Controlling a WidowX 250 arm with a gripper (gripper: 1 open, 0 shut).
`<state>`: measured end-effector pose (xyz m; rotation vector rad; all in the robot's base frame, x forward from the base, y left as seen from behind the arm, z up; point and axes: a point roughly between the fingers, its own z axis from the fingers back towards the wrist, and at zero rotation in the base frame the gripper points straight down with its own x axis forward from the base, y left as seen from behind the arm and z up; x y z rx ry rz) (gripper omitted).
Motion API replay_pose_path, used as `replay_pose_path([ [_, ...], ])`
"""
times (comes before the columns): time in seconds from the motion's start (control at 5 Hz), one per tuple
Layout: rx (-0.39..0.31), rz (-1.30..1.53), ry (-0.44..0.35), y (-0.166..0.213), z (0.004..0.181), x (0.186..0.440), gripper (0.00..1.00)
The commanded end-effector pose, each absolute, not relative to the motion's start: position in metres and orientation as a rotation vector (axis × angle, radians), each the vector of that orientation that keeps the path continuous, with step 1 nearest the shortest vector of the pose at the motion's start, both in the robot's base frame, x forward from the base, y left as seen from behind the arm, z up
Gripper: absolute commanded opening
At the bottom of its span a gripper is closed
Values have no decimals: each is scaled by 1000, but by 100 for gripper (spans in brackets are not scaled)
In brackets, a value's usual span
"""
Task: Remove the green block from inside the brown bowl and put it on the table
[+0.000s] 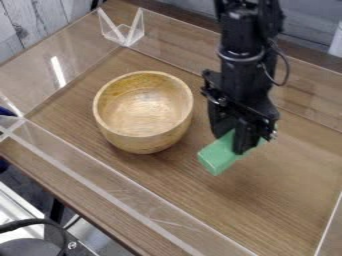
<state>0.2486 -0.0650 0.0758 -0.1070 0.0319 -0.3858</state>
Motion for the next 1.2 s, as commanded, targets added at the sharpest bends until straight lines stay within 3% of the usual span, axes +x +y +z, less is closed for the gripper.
replay_pose_path([
  [0.0,-89,-395,-39,-69,88,266,0],
  [0.6,-86,-344,-47,-73,68,263,0],
  [1.0,-77,-325,-81,-67,67,264,0],
])
